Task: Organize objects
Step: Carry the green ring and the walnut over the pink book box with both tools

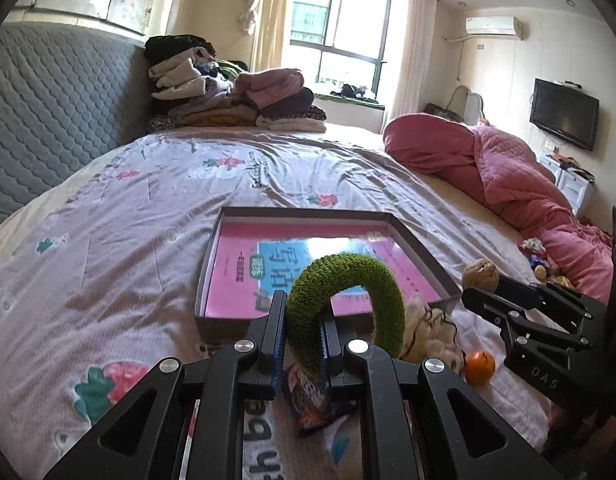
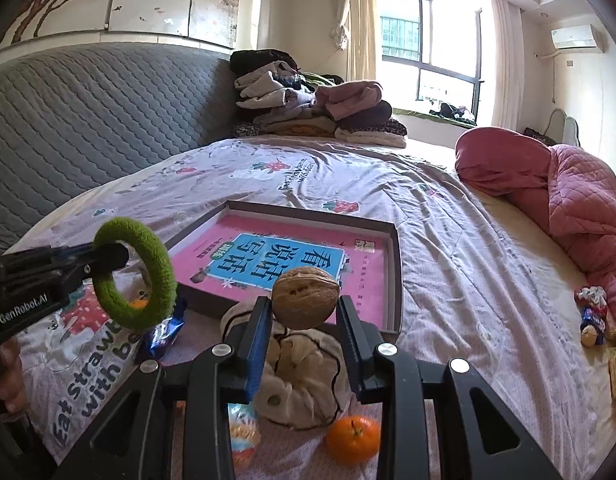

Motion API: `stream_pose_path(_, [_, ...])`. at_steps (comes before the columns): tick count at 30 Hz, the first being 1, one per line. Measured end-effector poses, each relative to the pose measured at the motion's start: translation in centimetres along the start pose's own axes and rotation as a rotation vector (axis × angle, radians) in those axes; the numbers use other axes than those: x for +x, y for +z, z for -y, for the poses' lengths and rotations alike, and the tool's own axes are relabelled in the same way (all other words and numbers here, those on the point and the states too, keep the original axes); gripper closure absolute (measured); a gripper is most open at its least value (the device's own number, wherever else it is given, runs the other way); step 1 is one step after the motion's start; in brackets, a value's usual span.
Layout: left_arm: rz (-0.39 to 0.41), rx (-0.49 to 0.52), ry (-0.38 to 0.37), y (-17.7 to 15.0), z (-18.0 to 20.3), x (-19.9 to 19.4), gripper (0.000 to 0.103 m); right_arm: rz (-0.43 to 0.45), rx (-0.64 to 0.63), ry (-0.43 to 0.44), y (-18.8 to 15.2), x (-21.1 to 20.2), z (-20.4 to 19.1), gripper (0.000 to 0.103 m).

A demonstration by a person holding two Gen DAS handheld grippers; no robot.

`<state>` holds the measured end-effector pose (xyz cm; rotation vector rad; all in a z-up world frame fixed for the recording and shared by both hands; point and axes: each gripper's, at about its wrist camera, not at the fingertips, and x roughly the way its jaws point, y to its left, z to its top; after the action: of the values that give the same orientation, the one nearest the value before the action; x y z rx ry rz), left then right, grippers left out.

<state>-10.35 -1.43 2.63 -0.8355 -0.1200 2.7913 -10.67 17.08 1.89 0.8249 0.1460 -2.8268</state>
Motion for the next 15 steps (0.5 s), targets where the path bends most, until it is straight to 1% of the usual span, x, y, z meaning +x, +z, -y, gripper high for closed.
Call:
stream_pose_path(6, [-0.009, -0.010, 0.016, 1.2, -1.3, 1.3, 0.089, -0.004, -0.007, -0.006, 1.1, 1.5, 0.2, 0.069])
stream_pose_path(12, [0.009, -0.005, 0.038, 2.1, -2.1, 1.9, 0.089, -0.012, -0.005, -0.011, 2.0, 3.1, 0.5, 0.069])
stream_pose_path(15, [-0.004, -0.011, 0.036, 2.6, -2.8, 2.7, 0.089, -0.016, -0.005, -0.012, 2.3, 3.6, 0.7, 0.069])
